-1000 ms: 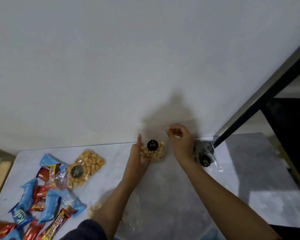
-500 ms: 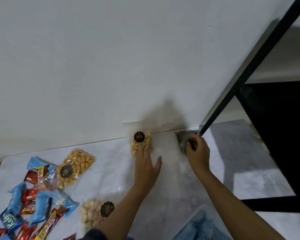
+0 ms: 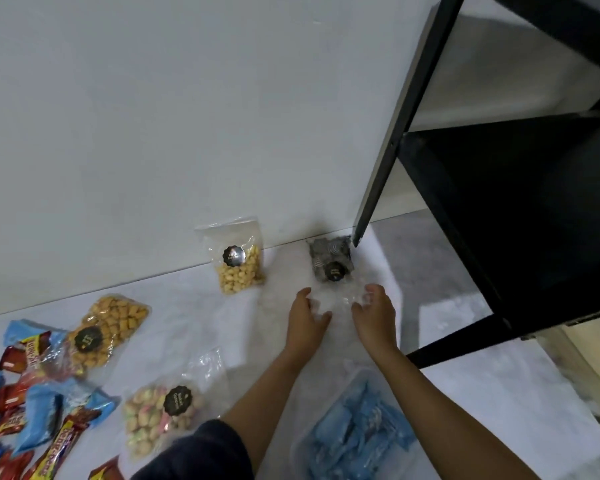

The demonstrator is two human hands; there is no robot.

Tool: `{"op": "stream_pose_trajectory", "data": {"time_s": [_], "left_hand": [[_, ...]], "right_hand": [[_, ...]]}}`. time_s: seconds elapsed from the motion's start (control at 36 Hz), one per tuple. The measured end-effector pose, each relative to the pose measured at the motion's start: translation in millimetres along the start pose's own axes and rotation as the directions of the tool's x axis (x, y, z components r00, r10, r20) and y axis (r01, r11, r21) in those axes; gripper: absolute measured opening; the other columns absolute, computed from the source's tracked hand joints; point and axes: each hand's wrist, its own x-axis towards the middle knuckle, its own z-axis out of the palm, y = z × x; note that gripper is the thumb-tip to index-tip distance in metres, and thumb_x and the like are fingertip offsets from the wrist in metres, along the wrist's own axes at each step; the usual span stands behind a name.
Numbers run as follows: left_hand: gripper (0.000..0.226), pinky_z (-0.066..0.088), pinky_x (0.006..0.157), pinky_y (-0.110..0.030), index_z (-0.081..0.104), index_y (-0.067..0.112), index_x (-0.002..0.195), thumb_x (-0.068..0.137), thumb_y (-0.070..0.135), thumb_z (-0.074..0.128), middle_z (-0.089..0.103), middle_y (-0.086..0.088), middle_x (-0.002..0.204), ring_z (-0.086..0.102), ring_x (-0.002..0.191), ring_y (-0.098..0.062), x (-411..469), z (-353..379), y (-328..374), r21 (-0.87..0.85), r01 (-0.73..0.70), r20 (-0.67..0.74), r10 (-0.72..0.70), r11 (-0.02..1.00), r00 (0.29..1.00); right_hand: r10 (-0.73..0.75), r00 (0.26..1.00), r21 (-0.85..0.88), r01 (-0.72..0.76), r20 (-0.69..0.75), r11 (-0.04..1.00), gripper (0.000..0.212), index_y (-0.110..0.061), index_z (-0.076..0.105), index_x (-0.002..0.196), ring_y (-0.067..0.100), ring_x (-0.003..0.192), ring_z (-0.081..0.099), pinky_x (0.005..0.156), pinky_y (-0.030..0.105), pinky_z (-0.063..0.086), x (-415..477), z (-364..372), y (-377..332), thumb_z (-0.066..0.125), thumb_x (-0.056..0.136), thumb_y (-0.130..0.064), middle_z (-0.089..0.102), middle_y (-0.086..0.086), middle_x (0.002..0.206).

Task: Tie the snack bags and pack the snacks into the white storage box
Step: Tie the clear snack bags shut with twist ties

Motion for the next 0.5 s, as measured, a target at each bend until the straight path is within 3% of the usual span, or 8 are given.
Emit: {"op": "stream_pose_trajectory", "data": {"time_s": [0.08, 0.14, 0.25, 0.33, 0.39, 0.5], "left_hand": [[0.056, 0.047, 0.064, -0.009, 0.042, 0.008, 0.131, 0.081, 0.002, 0.066, 0.056, -0.005, 0.101, 0.055, 0.076, -0.009, -3, -11, -1, -0.129, 0.021, -0.017, -0.023, 0.991, 1.000], [0.051, 0.051, 0.065, -0.010, 0.048, 0.007, 0.128, 0.080, -0.002, 0.066, 0.059, 0.000, 0.094, 0.058, 0.069, -0.004, -7, -24, -3, -0.197, -0.007, -0.037, 0.000, 0.980, 0.999], [0.044, 0.054, 0.072, -0.016, 0.053, 0.012, 0.121, 0.081, -0.001, 0.066, 0.066, -0.003, 0.101, 0.064, 0.081, -0.009, -14, -56, 3, -0.310, -0.074, -0.074, 0.053, 0.948, 0.996], [0.040, 0.054, 0.072, -0.015, 0.053, 0.002, 0.118, 0.080, -0.008, 0.063, 0.068, -0.007, 0.097, 0.066, 0.086, -0.015, -16, -79, 16, -0.422, -0.063, -0.085, 0.030, 0.905, 0.996], [0.034, 0.055, 0.071, -0.016, 0.056, -0.006, 0.112, 0.079, -0.013, 0.062, 0.071, -0.005, 0.089, 0.069, 0.079, -0.011, -18, -95, 26, -0.485, -0.059, -0.065, 0.032, 0.873, 0.997], [0.025, 0.053, 0.071, -0.014, 0.064, -0.006, 0.102, 0.077, -0.009, 0.066, 0.074, 0.002, 0.077, 0.068, 0.078, -0.009, -25, -125, 45, -0.448, -0.102, 0.007, 0.118, 0.888, 0.993]], "right_hand": [[-0.013, 0.999, 0.053, 0.011, 0.033, 0.999, 0.034, -0.008, 0.052, 0.118, 0.020, 0.095, 0.056, 0.073, 0.020, 0.038, -4, -2, 1, 0.062, 0.086, -0.010, 0.059, 0.007, 0.107], [-0.030, 0.998, 0.087, 0.025, 0.064, 0.996, 0.029, -0.007, 0.054, 0.111, 0.019, 0.088, 0.057, 0.062, 0.016, 0.038, -9, -2, -1, 0.066, 0.084, -0.011, 0.057, 0.004, 0.095], [-0.080, 0.985, 0.135, 0.060, 0.151, 0.989, 0.019, -0.012, 0.055, 0.097, 0.010, 0.072, 0.052, 0.059, 0.012, 0.039, -21, -1, -8, 0.067, 0.084, -0.018, 0.053, -0.006, 0.077], [-0.115, 0.969, 0.140, 0.086, 0.220, 0.986, 0.018, -0.010, 0.058, 0.092, 0.016, 0.075, 0.055, 0.064, 0.019, 0.045, -30, 1, -15, 0.067, 0.085, -0.024, 0.056, -0.003, 0.076], [-0.136, 0.954, 0.124, 0.106, 0.266, 0.987, 0.020, -0.011, 0.061, 0.090, 0.018, 0.078, 0.059, 0.062, 0.019, 0.046, -34, 2, -23, 0.066, 0.085, -0.030, 0.062, 0.003, 0.082], [-0.200, 0.905, 0.042, 0.198, 0.375, 0.979, 0.022, -0.019, 0.060, 0.086, 0.016, 0.080, 0.061, 0.059, 0.019, 0.043, -42, 3, -41, 0.065, 0.084, -0.040, 0.065, 0.002, 0.086]]}}
